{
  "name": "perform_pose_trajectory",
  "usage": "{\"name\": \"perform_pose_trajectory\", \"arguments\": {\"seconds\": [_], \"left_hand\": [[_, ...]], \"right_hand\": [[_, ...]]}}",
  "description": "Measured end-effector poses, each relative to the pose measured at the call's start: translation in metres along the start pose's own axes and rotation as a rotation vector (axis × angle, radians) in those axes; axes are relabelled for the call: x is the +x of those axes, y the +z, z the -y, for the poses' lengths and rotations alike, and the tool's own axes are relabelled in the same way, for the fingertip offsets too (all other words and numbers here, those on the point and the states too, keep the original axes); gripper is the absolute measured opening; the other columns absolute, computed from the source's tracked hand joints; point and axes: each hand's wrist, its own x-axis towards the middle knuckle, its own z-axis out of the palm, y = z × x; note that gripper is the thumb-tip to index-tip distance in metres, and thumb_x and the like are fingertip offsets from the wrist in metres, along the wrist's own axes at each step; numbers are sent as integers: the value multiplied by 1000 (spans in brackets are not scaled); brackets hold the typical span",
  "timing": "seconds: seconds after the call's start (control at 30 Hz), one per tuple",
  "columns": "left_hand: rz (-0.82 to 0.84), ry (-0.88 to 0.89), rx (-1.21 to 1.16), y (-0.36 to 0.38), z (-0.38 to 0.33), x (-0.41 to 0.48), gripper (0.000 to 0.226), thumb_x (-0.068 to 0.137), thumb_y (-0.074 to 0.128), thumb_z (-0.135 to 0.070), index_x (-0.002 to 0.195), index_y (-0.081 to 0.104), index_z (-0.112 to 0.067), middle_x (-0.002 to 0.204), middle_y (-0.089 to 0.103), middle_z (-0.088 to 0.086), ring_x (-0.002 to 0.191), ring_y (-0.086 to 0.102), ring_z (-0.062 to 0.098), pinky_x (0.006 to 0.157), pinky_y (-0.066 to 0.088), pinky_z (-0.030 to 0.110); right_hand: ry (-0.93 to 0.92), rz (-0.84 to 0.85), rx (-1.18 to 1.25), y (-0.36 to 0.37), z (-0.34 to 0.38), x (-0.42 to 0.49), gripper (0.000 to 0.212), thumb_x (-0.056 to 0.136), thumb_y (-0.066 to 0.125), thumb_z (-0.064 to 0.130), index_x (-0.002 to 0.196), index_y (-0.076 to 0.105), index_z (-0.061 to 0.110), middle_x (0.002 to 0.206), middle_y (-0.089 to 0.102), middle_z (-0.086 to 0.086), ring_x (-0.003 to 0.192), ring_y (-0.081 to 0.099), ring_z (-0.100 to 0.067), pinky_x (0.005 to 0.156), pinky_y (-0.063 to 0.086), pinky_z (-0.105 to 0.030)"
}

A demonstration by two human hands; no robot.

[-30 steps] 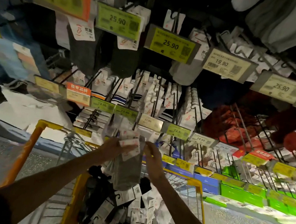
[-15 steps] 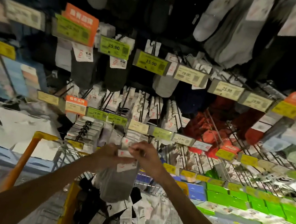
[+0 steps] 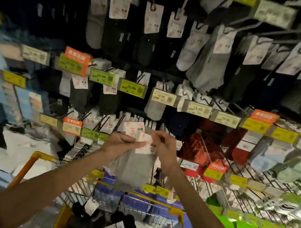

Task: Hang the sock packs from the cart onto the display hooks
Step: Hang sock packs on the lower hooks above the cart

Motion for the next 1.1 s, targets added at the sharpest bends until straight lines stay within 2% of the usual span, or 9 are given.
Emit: {"name": "perform_pose_trajectory", "arguments": {"seconds": [0.07, 0.13, 0.3, 0.43, 0.53, 0.7, 0.83, 0.97, 1.1], "left_hand": [[-30, 11, -5, 3, -11, 1, 15, 67, 90, -24, 76, 80, -18, 77, 76, -8, 68, 67, 0, 64, 49, 12], [-42, 37, -26, 5, -16, 6, 18, 69, 89, -20, 83, 79, -17, 78, 76, -12, 72, 69, -4, 60, 49, 9], [-12, -26, -40, -3, -27, 38, 33, 65, 89, -28, 94, 80, -15, 90, 78, -1, 87, 74, 21, 75, 60, 29], [29, -87, -87, -2, -23, 70, 41, 57, 90, -34, 91, 80, -15, 94, 77, 2, 90, 74, 27, 85, 59, 41], [20, -41, -91, -2, -16, 86, 29, 71, 86, -18, 96, 78, -5, 97, 77, 7, 89, 74, 24, 83, 59, 35], [86, -64, -93, -1, -3, 91, 16, 76, 82, -10, 91, 78, -7, 83, 77, -6, 81, 72, 11, 64, 53, 14], [70, -54, -88, -6, -9, 101, 18, 74, 83, -16, 92, 79, -15, 94, 77, -1, 93, 72, 18, 81, 57, 27], [79, -54, -80, -9, -25, 106, 15, 76, 83, -20, 89, 77, -23, 89, 77, -7, 87, 73, 14, 66, 55, 21], [44, -31, -67, -5, -27, 106, 14, 76, 82, -16, 88, 78, -21, 88, 77, -7, 86, 72, 14, 66, 54, 19]], "right_hand": [[27, -38, 28, -4, 11, 14, 11, 93, 62, 6, 88, 71, 6, 80, 68, -4, 73, 60, -10, 62, 48, -17], [45, -68, 48, -5, 20, 29, 14, 93, 61, 4, 85, 71, 9, 82, 69, -4, 76, 61, -13, 62, 48, -17], [73, -103, 27, -2, 44, 69, 22, 94, 60, 5, 78, 70, 16, 84, 69, -1, 81, 63, -15, 69, 51, -24], [70, -146, 4, 0, 44, 85, 19, 92, 65, 8, 76, 72, 16, 84, 71, -5, 87, 65, -23, 76, 52, -37], [64, -158, 37, -1, 36, 87, 16, 91, 66, 9, 77, 72, 14, 76, 72, 0, 77, 66, -18, 70, 52, -33], [118, -180, 27, -2, 16, 87, 15, 92, 62, 3, 85, 72, 11, 81, 73, 1, 73, 67, -7, 67, 50, -26], [114, -148, 108, 0, 16, 100, 15, 92, 62, 3, 91, 73, 12, 87, 75, 0, 83, 69, -15, 72, 55, -30], [141, -139, 183, -1, 26, 112, 24, 91, 63, 2, 115, 66, 2, 105, 72, -2, 89, 70, -12, 74, 58, -26], [183, -148, 220, -2, 22, 118, 26, 89, 66, 3, 115, 64, 4, 96, 73, 4, 82, 71, -7, 68, 56, -23]]}}
